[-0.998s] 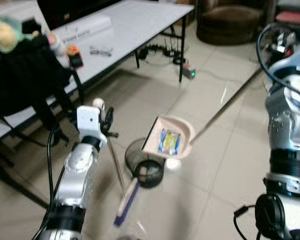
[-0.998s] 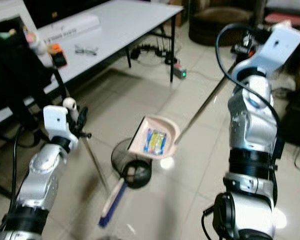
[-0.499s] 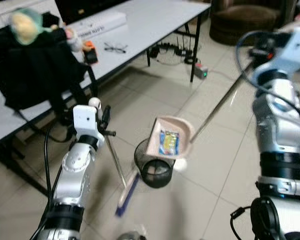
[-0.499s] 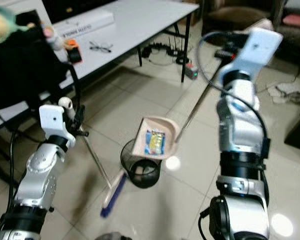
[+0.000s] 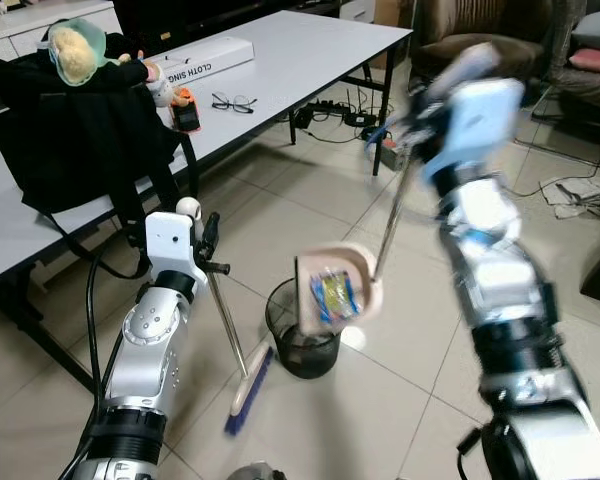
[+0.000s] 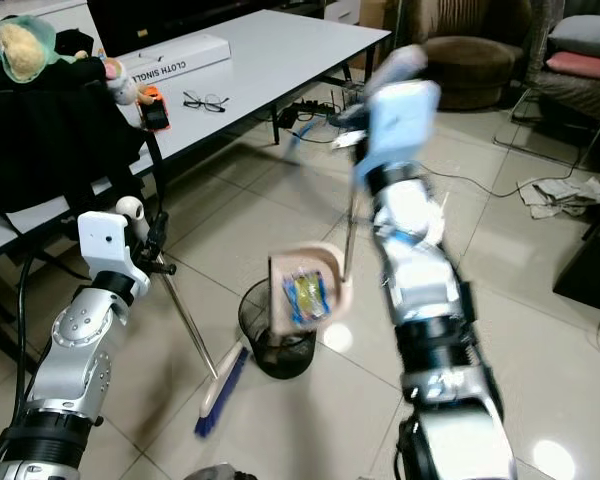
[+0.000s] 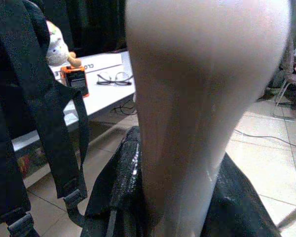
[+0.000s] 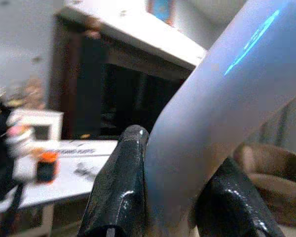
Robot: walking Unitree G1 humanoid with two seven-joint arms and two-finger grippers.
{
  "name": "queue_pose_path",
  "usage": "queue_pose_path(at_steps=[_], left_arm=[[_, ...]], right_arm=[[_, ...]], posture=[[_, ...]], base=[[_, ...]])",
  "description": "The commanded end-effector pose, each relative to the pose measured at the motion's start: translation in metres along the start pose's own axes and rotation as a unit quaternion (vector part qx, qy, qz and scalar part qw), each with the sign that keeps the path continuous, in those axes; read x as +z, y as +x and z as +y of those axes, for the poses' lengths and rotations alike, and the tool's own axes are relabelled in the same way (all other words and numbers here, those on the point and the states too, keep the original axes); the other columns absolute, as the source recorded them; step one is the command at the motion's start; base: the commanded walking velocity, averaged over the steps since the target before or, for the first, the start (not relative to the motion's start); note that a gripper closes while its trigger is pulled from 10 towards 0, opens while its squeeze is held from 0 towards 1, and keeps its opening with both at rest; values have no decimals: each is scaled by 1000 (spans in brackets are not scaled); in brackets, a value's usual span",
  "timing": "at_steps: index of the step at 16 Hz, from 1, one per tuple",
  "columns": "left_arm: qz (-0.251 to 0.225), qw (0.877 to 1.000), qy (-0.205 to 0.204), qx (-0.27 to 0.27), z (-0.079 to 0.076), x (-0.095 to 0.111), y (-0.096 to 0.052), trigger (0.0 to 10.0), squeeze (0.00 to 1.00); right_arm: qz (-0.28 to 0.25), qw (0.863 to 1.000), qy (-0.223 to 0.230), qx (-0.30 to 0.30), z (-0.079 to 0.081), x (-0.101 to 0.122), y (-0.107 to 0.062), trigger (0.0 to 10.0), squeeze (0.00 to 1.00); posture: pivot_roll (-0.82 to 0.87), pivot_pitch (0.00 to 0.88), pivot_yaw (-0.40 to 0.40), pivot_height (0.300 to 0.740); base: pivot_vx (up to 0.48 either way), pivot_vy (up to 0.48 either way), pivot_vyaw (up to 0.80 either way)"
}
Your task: Sweep floor
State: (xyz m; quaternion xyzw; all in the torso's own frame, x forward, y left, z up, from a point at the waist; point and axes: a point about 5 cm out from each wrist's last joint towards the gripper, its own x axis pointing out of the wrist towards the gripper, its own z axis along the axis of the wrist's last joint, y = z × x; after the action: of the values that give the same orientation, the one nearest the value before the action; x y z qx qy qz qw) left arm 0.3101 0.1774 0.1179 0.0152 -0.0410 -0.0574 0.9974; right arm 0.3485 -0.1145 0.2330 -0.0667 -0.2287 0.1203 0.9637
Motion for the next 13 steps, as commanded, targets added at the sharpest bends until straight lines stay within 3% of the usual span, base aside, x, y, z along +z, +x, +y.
queue_pose_path(at_steps=[1, 4, 7, 9, 13], left_arm=[[-18, 1000, 9, 4, 3, 9, 5, 10000, 0], [-18, 1000, 10, 3, 3, 9, 6, 10000, 0], [-17, 1000, 11, 3, 4, 9, 6, 10000, 0], [-15, 1000, 12, 1, 3, 9, 7, 10000, 0], [-13, 1000, 12, -2, 1, 8, 7, 10000, 0]], right_arm=[[-48, 998, -11, 26, 11, 12, 2, 10000, 0], [-80, 993, -23, 85, 41, 5, -10, 10000, 0], [-100, 986, -48, 128, 59, 2, -17, 10000, 0], [-126, 966, -99, 205, 79, -1, -28, 10000, 0], [-154, 940, -121, 279, 101, -6, -45, 10000, 0]], posture=[[-15, 0, 77, 740], [-11, 0, 78, 740], [-11, 0, 79, 740], [-10, 0, 80, 740], [-9, 0, 82, 740]], base=[[0, 0, 0], [0, 0, 0], [0, 0, 0], [0, 0, 0], [0, 0, 0]])
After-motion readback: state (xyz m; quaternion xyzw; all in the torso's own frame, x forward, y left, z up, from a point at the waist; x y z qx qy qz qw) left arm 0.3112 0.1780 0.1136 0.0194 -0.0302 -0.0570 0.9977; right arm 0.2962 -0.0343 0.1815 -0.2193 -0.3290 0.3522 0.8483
